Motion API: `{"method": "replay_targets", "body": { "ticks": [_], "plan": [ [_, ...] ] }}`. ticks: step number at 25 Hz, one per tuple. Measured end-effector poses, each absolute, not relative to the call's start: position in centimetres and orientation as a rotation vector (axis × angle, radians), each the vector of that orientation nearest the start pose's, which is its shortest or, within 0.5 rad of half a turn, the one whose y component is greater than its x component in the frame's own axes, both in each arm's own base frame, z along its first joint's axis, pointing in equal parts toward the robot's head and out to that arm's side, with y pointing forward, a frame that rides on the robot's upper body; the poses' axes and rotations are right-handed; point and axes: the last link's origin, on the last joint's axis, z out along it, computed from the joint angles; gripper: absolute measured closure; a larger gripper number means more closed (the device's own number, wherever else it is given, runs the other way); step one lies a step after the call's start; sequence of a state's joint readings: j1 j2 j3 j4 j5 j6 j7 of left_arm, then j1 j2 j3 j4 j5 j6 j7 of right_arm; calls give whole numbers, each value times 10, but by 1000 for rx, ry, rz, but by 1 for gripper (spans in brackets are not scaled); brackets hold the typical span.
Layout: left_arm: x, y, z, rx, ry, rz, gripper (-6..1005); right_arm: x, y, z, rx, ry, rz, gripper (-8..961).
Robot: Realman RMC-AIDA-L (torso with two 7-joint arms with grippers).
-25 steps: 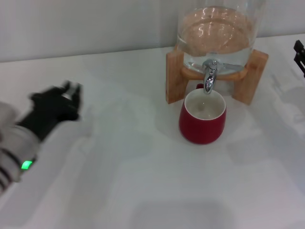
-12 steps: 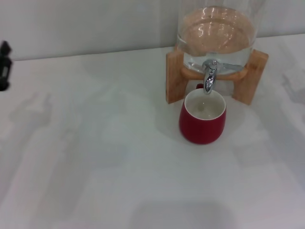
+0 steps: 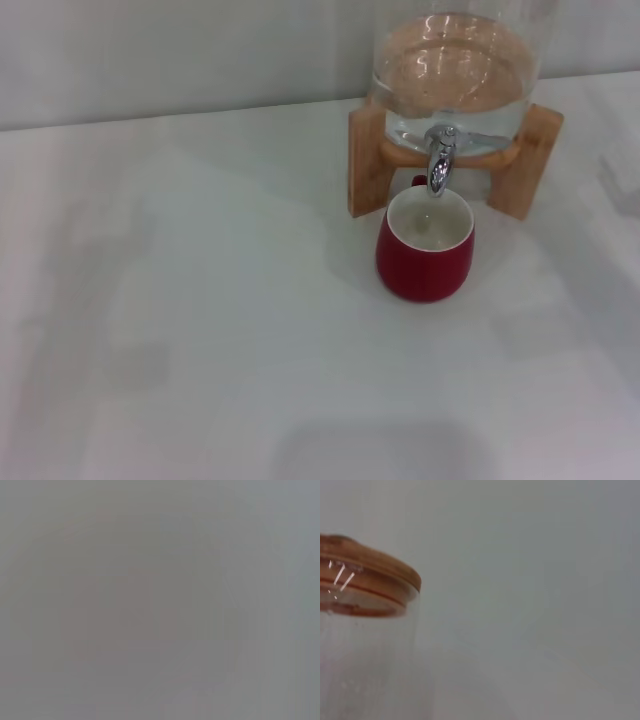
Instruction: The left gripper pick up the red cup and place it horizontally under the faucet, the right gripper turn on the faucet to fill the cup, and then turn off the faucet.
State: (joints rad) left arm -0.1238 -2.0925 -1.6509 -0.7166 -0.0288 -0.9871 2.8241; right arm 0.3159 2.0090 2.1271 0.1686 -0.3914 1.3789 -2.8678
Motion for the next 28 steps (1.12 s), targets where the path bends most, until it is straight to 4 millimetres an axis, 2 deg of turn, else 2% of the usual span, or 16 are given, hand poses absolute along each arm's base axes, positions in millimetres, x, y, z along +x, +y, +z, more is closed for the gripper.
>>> {"method": "replay_targets", "body": {
  "ticks": [7, 17, 28],
  "plan": [
    [-329, 323, 68, -1367, -464, -847, 106, 362, 285, 75, -1449, 295, 773, 349],
    [-336, 326, 69, -1361, -481, -820, 112, 343, 254, 57, -1577, 249, 964, 349],
    [-331, 333, 70, -1383, -452, -812, 115, 323, 260, 30, -1781, 216, 1013, 349]
  ]
}}
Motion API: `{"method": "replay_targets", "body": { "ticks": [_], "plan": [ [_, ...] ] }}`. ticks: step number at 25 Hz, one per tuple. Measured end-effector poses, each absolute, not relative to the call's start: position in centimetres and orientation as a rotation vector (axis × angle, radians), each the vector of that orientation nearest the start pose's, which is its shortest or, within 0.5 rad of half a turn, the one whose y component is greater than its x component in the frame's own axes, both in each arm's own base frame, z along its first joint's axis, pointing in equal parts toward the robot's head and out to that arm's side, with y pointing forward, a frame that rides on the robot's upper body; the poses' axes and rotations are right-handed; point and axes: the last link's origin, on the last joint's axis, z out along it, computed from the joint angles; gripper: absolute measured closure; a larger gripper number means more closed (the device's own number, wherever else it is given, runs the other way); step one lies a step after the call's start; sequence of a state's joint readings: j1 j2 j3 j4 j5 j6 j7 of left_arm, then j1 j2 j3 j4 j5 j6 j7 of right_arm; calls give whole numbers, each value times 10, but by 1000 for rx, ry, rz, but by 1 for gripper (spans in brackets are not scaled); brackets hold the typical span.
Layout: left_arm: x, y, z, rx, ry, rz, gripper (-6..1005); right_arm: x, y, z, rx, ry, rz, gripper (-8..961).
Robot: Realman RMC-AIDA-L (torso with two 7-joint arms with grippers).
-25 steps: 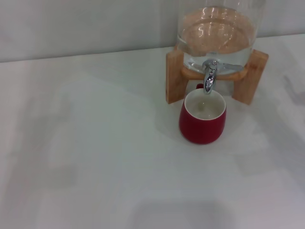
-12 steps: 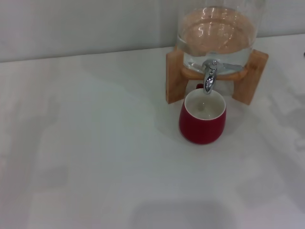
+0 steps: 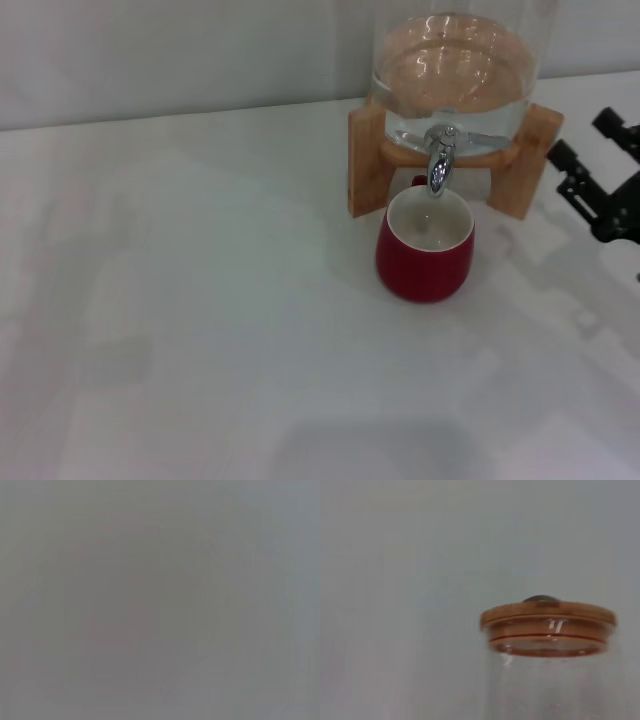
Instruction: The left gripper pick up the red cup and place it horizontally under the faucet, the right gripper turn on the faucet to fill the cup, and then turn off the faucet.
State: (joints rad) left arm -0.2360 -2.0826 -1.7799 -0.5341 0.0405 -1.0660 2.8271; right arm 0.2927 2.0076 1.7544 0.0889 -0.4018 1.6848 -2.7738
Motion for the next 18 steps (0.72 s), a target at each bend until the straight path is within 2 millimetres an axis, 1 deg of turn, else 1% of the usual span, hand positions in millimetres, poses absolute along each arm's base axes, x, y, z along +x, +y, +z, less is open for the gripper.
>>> {"method": "replay_targets", "body": {
  "ticks": [10, 18],
  "plan": [
    [-332, 333, 69, -1385, -454, -811, 115, 309, 277, 16, -1887, 208, 1027, 349],
    [-331, 333, 68, -1389, -451, -814, 115, 306, 284, 15, -1900, 205, 1015, 349]
  ]
}}
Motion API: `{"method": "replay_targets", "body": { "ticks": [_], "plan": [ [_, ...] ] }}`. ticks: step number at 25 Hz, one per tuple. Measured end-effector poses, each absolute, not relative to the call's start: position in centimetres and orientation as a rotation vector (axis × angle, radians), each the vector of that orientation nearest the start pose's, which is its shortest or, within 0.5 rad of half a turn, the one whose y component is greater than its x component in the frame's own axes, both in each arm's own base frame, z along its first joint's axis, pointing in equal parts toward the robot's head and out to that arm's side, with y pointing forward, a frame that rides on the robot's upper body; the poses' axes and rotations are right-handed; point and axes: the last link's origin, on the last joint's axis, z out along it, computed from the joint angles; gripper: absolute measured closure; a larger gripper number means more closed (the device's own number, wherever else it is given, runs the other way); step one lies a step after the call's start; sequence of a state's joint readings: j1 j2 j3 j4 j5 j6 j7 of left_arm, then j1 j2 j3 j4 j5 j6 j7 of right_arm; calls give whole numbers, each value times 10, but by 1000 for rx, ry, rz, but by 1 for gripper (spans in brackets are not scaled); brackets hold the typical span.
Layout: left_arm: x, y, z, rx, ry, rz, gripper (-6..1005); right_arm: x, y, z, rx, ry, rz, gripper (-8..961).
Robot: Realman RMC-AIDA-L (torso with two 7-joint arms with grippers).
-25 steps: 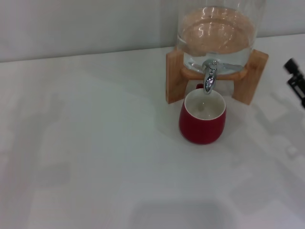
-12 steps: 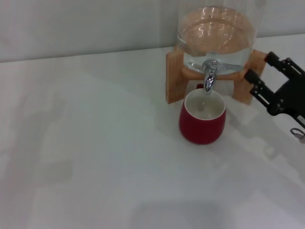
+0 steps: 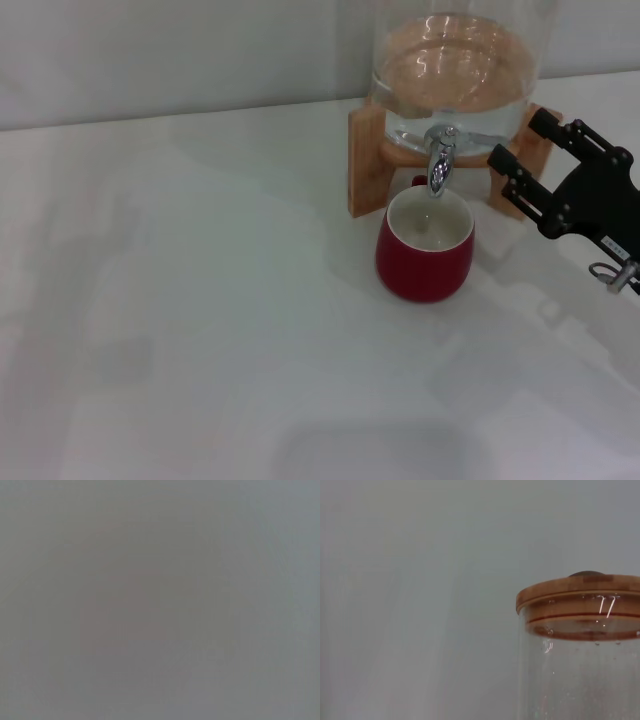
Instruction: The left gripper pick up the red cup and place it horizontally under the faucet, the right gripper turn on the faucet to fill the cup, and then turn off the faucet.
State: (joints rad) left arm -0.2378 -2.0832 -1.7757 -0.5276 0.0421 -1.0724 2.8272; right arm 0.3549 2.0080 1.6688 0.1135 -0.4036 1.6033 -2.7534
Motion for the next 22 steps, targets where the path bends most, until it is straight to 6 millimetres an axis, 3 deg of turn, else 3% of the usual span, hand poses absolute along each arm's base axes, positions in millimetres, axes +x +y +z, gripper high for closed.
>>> {"method": "replay_targets", "body": {
  "ticks": [22],
  "plan": [
    [-330, 333, 67, -1394, -448, -817, 115, 302, 292, 2, -1984, 208, 976, 349]
  ]
}}
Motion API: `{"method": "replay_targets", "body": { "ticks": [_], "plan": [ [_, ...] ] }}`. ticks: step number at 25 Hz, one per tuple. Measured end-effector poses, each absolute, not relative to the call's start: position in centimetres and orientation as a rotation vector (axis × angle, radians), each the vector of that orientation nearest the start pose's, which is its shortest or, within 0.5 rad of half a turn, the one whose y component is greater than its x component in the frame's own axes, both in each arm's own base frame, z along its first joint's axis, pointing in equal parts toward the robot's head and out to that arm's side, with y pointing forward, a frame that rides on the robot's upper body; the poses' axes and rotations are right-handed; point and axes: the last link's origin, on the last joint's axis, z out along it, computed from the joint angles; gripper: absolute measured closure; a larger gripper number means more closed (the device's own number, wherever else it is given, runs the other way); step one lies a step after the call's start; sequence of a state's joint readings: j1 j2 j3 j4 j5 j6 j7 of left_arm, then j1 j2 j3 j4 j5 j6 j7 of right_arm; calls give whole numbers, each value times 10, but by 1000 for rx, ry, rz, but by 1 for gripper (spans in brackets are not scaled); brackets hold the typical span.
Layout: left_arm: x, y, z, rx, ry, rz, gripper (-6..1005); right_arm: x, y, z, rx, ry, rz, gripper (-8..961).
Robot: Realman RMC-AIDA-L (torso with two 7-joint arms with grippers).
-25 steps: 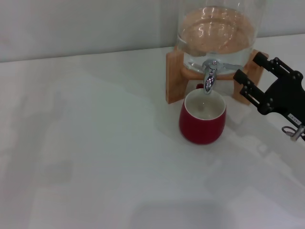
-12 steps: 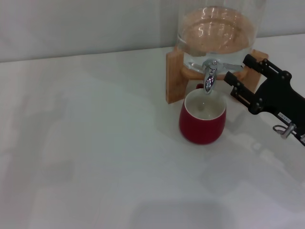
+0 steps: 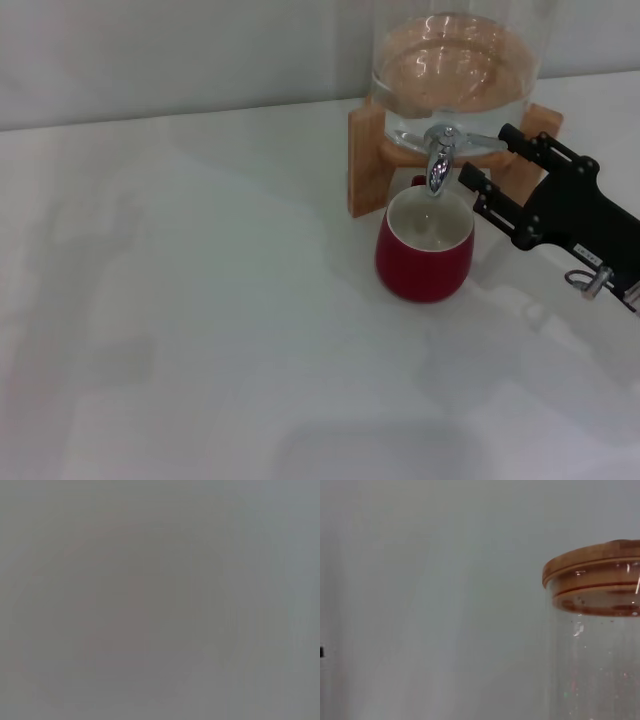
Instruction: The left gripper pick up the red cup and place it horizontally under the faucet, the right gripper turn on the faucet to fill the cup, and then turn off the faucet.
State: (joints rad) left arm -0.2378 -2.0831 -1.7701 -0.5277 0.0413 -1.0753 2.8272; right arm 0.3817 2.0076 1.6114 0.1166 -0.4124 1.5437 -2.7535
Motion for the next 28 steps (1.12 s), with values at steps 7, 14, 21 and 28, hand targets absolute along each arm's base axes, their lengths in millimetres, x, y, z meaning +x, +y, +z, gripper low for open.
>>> {"method": "replay_targets", "body": {
  "ticks": [7, 14, 21, 28],
  "plan": [
    [-329, 333, 67, -1393, -446, -818, 115, 299, 288, -1, -2024, 186, 986, 349],
    [-329, 334, 67, -1394, -445, -820, 115, 297, 282, -4, -2051, 167, 1005, 349],
    [-328, 334, 67, -1396, -444, -820, 115, 293, 276, -8, -2094, 146, 1028, 349],
    [-329, 332, 66, -1403, -438, -817, 115, 290, 272, -12, -2120, 135, 1048, 349]
  ]
}}
